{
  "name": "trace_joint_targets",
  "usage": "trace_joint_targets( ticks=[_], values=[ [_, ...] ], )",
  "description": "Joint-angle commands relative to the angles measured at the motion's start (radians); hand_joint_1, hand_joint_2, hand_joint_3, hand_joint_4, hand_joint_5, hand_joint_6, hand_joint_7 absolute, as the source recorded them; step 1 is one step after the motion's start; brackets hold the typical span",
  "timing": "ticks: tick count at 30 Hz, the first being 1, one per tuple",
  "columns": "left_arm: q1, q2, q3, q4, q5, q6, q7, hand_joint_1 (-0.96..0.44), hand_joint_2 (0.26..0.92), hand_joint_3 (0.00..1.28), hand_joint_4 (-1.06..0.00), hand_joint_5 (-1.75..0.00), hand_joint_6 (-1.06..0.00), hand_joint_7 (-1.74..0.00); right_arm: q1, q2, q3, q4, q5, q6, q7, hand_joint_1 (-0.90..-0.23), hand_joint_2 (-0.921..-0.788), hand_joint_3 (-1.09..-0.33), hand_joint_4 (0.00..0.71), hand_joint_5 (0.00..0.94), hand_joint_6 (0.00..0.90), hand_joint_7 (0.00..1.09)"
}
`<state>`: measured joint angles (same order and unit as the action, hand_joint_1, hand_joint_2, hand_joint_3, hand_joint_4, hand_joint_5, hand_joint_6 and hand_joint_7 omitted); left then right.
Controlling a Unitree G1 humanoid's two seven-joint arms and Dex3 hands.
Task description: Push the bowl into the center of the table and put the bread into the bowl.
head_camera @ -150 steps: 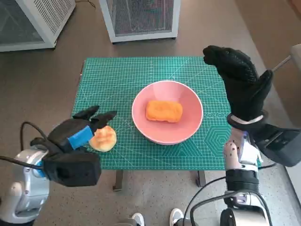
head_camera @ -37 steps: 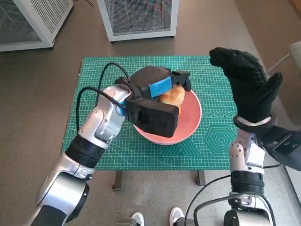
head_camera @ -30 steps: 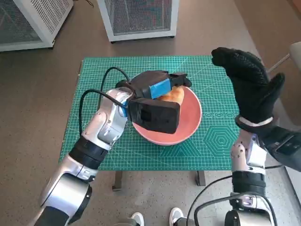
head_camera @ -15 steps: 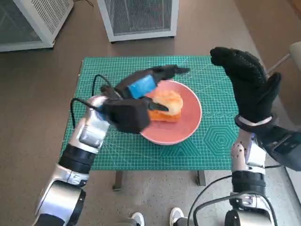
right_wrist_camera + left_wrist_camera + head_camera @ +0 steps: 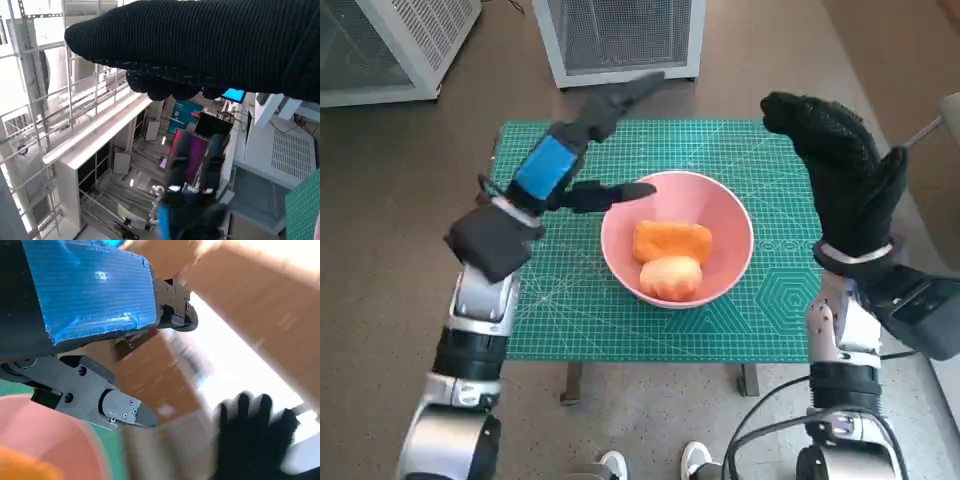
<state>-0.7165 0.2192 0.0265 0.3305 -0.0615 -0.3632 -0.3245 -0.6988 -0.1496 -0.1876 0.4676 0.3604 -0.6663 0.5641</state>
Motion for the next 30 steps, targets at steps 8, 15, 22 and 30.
trace_joint_targets(
  ticks=[8, 15, 22, 30],
  values=[
    [0.049, -0.087, 0.051, -0.126, -0.123, -0.039, 0.039, -0.48, 0.921, 0.31, -0.32, -0.05, 0.00, -0.84, 0.010, 0.001, 0.028, -0.065, -0.043, 0.025, -0.055, -0.525, -0.921, -0.521, 0.286, 0.000, 0.056, 0.50],
    [0.060, -0.099, 0.061, -0.143, -0.140, -0.036, 0.042, -0.54, 0.921, 0.32, -0.29, -0.04, 0.00, -0.87, -0.006, -0.013, 0.032, -0.064, -0.055, 0.027, -0.063, -0.517, -0.921, -0.531, 0.259, 0.000, 0.030, 0.50],
    [0.062, -0.097, 0.065, -0.142, -0.137, -0.047, 0.044, -0.55, 0.921, 0.31, -0.26, -0.03, 0.00, -0.80, -0.018, -0.025, 0.035, -0.073, -0.062, 0.033, -0.067, -0.528, -0.921, -0.548, 0.243, 0.000, 0.018, 0.51],
    [0.061, -0.104, 0.078, -0.130, -0.187, -0.058, 0.014, -0.54, 0.921, 0.31, -0.26, -0.03, 0.00, -0.80, -0.032, -0.031, 0.037, -0.081, -0.060, 0.048, -0.070, -0.531, -0.921, -0.554, 0.239, 0.000, 0.023, 0.52]
  ],
)
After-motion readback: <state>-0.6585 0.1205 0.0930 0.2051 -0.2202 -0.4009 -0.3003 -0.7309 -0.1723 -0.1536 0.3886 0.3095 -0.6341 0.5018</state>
